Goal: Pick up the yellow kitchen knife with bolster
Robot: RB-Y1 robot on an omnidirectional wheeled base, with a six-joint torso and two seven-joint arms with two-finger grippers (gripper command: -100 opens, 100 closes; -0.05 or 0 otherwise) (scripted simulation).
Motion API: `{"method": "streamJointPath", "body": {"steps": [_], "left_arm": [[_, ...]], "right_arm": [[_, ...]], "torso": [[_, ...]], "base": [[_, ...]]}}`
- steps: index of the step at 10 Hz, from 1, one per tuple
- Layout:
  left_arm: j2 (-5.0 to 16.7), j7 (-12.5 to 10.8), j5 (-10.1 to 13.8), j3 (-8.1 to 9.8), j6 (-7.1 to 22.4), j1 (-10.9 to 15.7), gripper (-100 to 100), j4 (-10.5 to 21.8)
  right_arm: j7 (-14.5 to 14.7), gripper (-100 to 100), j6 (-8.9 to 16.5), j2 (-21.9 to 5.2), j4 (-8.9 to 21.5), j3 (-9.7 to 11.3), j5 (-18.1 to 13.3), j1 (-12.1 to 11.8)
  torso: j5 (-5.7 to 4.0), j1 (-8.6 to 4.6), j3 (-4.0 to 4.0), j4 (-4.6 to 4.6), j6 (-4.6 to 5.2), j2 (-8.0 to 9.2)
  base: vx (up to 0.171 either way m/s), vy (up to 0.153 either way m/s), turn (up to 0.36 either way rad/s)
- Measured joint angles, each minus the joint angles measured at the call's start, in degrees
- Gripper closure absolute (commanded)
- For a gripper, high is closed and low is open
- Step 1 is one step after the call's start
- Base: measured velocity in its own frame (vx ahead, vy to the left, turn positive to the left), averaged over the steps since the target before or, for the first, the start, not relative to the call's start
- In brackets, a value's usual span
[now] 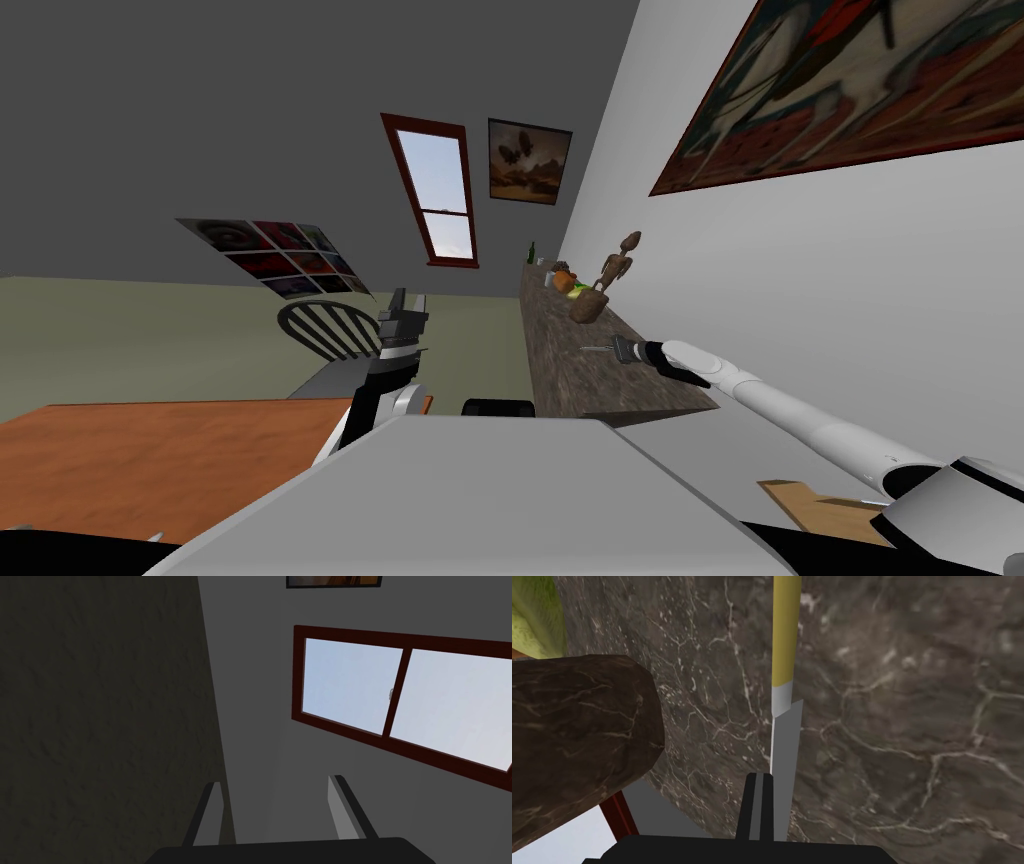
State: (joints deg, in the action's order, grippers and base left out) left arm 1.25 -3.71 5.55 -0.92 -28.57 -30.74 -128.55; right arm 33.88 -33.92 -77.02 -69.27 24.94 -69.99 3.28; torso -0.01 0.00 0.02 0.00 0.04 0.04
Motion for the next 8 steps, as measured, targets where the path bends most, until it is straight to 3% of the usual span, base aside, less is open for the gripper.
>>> {"method": "streamJointPath", "body": {"steps": [2,8], "left_arm": [[0.0,0.0,0.0,0.0,0.0,0.0,0,0.0],[0.0,0.0,0.0,0.0,0.0,0.0,0,0.0]], "right_arm": [[0.0,-100,0.0,0.0,0.0,0.0,0.0,0.0],[-1.7,-100,-5.7,-3.4,-1.8,1.3,0.6,-0.7]], "torso": [[0.0,0.0,0.0,0.0,0.0,0.0],[0.02,0.07,-0.12,-0.05,-0.01,-0.2]], "base": [[0.015,0.006,0.002],[0.054,0.013,0.001]]}}
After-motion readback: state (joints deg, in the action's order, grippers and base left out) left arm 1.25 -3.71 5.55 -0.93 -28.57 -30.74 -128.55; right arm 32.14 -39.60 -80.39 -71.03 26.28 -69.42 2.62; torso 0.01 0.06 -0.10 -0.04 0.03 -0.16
